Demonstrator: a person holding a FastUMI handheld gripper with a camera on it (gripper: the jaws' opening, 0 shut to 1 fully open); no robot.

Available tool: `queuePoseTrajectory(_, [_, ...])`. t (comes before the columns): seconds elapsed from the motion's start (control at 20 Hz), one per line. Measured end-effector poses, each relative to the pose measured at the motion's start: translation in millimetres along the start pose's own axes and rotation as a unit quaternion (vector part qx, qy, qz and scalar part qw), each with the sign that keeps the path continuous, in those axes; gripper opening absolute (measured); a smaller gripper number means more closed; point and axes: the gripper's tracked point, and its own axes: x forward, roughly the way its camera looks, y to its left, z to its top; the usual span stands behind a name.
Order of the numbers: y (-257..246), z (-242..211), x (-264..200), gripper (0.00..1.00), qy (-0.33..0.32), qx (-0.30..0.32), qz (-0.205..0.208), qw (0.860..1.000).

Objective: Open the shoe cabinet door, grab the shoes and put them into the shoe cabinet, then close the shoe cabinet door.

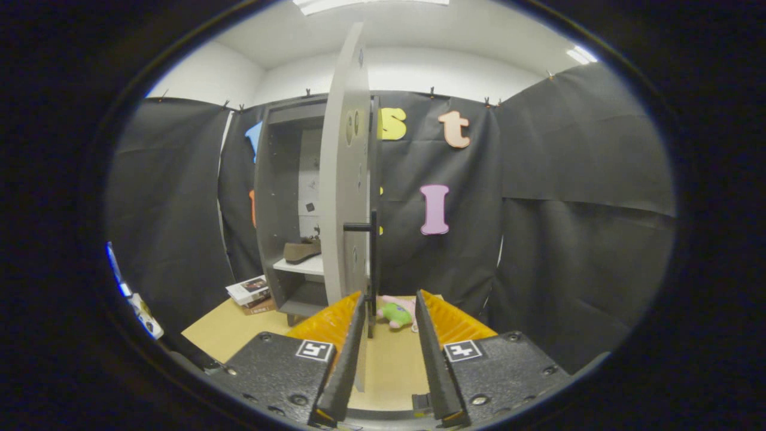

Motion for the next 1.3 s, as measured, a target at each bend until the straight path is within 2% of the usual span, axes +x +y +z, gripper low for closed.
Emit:
queuePoseTrajectory(0.3, [50.8, -40.4, -38.2, 0.92, 0.027, -0.01, 0.004, 1.0])
queuePoseTrajectory(0.4, [79.9, -62.8, -39.0, 0.97, 0.043, -0.017, 0.017, 0.999])
queuePoseTrajectory(0.6, [144.5, -120.1, -17.6, 0.97, 0.091, -0.032, 0.069, 0.993])
queuePoseTrajectory(0.8, [196.6, -177.1, 18.8, 0.97, 0.13, -0.033, 0.1, 0.986])
queuePoseTrajectory(1.05, [246.9, -252.0, 78.6, 0.97, 0.177, -0.038, 0.119, 0.976])
queuePoseTrajectory(1.3, [275.9, -330.4, 141.2, 0.97, 0.242, -0.016, 0.126, 0.962])
